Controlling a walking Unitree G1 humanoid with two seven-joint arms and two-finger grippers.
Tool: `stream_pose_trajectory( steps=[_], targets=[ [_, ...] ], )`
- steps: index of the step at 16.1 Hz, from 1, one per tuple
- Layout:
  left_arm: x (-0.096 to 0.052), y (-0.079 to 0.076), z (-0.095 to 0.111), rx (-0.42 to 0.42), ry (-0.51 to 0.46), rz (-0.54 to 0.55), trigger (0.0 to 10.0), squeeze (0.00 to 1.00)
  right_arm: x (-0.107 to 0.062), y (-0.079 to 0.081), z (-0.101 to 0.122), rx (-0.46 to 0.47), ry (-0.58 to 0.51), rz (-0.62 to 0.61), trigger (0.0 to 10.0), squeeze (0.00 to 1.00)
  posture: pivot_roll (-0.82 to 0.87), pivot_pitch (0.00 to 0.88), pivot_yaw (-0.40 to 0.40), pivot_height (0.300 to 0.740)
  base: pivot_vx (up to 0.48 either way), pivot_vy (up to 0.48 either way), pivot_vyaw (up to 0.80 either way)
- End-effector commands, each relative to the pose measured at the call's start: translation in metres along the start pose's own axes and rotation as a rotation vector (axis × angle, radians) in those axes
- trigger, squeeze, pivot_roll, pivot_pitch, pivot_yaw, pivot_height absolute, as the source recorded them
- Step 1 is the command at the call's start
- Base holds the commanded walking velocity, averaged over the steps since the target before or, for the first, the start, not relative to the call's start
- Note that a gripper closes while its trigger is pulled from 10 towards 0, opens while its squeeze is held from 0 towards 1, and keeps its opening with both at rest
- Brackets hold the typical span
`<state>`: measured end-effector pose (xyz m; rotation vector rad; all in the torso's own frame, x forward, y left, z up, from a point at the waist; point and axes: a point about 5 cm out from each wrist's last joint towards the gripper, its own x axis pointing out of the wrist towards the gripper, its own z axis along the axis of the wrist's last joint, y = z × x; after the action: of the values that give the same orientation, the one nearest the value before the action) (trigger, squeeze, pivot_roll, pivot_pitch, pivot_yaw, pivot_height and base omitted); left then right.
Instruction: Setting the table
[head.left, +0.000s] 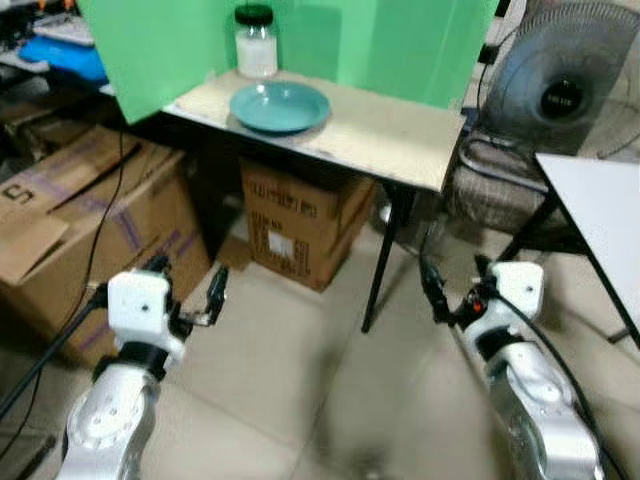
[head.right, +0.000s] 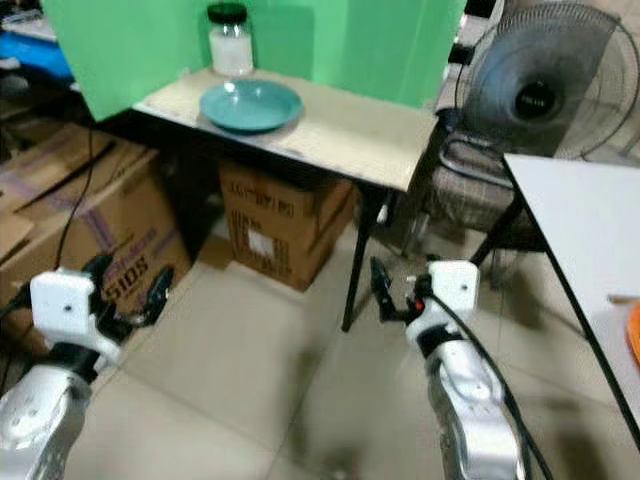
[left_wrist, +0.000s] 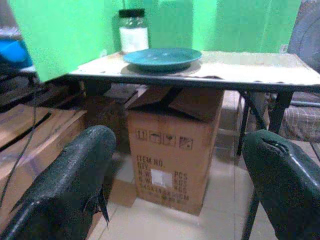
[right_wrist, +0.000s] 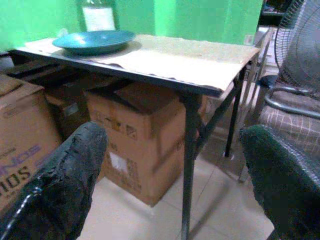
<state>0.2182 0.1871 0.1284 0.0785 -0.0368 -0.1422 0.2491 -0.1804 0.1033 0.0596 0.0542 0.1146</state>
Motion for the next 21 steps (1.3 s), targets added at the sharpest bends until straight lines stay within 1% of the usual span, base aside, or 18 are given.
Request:
stream_pose_trajectory(
  steps=[1, 2, 5, 9, 13, 21],
  targets=[
    [-0.002, 0.003, 0.0, 0.013, 0.008, 0.0, 10.0, 0.0, 0.0, -0.001, 0.003, 0.026, -0.014, -0.012, 10.0, 0.0, -0.01, 0.074, -0.009, 0.74, 0.371, 0.0, 0.0],
    [0.0, 0.003, 0.0, 0.015, 0.009, -0.007, 10.0, 0.0, -0.001, -0.003, 0.003, 0.047, -0.011, -0.023, 10.0, 0.0, -0.02, 0.074, -0.004, 0.74, 0.371, 0.0, 0.0],
    [0.001, 0.003, 0.001, 0.016, 0.009, -0.013, 10.0, 0.0, -0.002, -0.002, 0.004, 0.045, -0.016, -0.021, 10.0, 0.0, -0.02, 0.072, 0.005, 0.74, 0.37, 0.0, 0.0],
    [0.002, 0.004, 0.002, 0.022, 0.009, -0.023, 10.0, 0.0, 0.0, 0.002, 0.003, 0.061, -0.017, -0.005, 10.0, 0.0, 0.0, 0.062, 0.003, 0.74, 0.371, 0.0, 0.0],
    [0.001, 0.007, 0.003, 0.034, 0.012, -0.025, 10.0, 0.0, 0.004, 0.008, 0.003, 0.067, -0.019, 0.016, 10.0, 0.0, 0.02, 0.06, -0.004, 0.74, 0.374, 0.0, 0.0],
    [-0.002, 0.006, 0.003, 0.041, 0.018, -0.03, 10.0, 0.0, 0.007, 0.014, 0.001, 0.045, -0.006, 0.072, 10.0, 0.0, 0.02, 0.058, -0.017, 0.74, 0.372, 0.0, 0.0]
  ],
)
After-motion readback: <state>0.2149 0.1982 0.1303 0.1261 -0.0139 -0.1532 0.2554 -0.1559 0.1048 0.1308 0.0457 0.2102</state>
